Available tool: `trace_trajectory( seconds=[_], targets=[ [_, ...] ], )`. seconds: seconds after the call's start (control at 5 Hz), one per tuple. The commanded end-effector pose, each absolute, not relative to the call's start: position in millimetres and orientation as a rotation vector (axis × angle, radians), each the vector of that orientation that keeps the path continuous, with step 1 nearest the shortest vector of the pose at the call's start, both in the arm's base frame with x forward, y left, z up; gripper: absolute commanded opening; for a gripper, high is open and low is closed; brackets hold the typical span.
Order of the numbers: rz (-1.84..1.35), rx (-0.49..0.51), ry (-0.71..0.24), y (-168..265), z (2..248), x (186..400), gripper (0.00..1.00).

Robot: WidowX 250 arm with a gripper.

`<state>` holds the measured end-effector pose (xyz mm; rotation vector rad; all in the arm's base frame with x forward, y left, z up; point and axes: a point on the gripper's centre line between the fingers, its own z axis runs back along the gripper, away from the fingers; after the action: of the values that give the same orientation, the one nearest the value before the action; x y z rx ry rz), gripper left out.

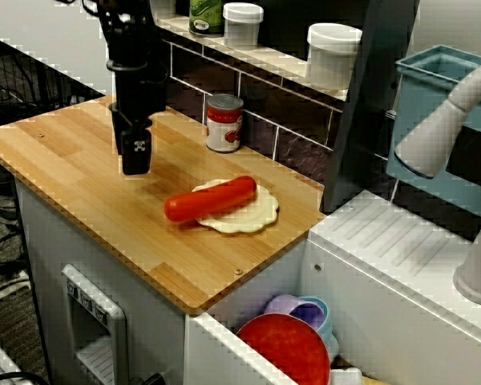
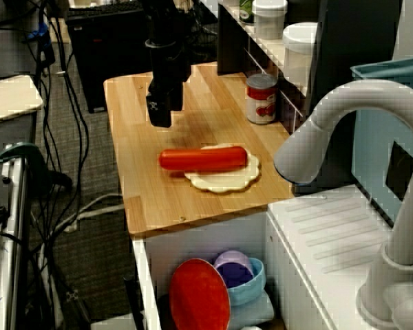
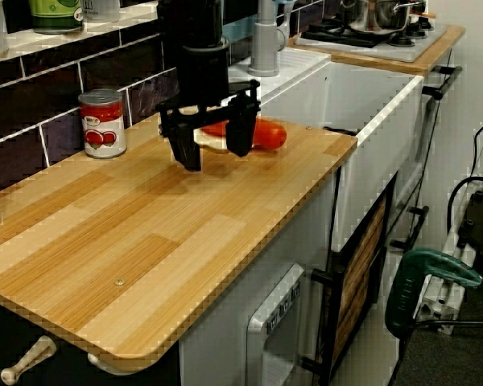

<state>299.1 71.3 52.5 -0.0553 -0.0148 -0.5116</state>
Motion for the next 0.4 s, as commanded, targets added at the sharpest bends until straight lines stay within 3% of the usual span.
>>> trace_trajectory(
  seconds=[0.0, 0.2],
  targets=[
    [-0.54, -0.055, -0.059, 48.5, 81.0, 294.8, 1.0],
    [-0.532, -0.038, -0.059, 32.1, 86.7, 294.4, 1.0]
  ],
)
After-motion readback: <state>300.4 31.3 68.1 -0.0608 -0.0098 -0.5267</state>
